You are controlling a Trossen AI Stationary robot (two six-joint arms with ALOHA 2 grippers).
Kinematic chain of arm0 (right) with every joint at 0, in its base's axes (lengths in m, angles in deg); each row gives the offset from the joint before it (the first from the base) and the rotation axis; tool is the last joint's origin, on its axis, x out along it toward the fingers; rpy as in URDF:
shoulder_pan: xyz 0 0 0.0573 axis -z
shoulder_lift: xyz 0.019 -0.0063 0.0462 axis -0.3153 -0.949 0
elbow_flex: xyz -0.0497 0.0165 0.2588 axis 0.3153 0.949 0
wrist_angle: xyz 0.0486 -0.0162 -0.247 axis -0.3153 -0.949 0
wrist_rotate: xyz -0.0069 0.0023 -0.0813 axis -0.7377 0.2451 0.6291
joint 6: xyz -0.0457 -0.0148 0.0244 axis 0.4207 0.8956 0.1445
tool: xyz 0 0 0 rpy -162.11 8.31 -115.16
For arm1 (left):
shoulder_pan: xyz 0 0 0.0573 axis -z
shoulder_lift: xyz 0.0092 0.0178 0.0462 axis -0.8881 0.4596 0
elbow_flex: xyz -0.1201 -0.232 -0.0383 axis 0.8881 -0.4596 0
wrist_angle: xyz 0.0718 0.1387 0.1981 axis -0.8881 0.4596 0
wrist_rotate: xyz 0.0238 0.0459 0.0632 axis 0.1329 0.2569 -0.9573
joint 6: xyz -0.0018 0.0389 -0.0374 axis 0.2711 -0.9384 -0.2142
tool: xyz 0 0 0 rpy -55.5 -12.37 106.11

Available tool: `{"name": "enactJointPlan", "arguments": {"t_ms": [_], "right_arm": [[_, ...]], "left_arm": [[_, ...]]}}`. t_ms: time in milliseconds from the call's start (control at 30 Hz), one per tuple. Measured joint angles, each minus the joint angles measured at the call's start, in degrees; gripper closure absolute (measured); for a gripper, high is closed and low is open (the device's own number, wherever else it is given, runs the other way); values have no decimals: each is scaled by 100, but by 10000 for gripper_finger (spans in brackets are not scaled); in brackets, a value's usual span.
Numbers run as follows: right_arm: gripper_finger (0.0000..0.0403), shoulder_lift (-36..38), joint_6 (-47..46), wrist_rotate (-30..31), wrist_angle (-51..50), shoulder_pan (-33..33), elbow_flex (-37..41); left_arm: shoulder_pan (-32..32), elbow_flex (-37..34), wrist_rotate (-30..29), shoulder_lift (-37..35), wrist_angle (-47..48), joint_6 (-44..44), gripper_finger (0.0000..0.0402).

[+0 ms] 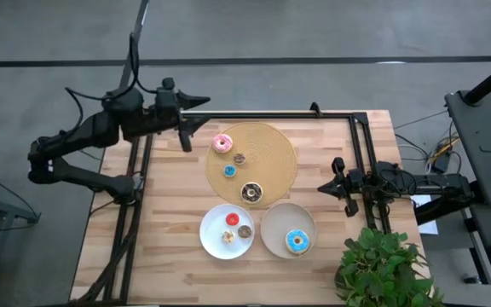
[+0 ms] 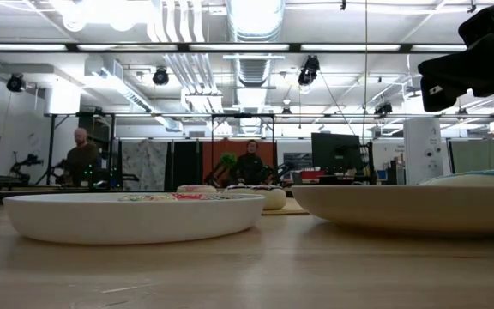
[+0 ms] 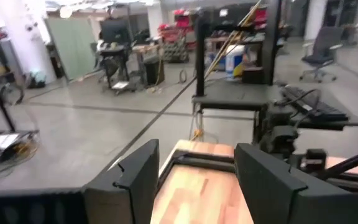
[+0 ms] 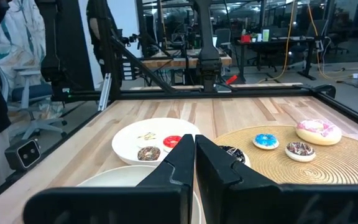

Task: Pick & Place donuts
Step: Put the big pink donut on the brown plate

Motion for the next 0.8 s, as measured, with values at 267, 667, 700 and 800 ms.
{"name": "enactJointPlan", "arguments": {"t_ms": [267,667,700,800], "right_arm": [[394,0,7,0,0,0,0],[394,0,-9,-1,0,1,0],[394,0,7,-2,0,1,0],[394,0,-9,-2,-2,1,0]], "left_arm": [[-395,113,-2,305,331,-103,220],[-778,100,-39,866,195,-447,220],[-796,100,-49,927,156,-507,220],[-830,100,-174,1091,63,-608,220]]}}
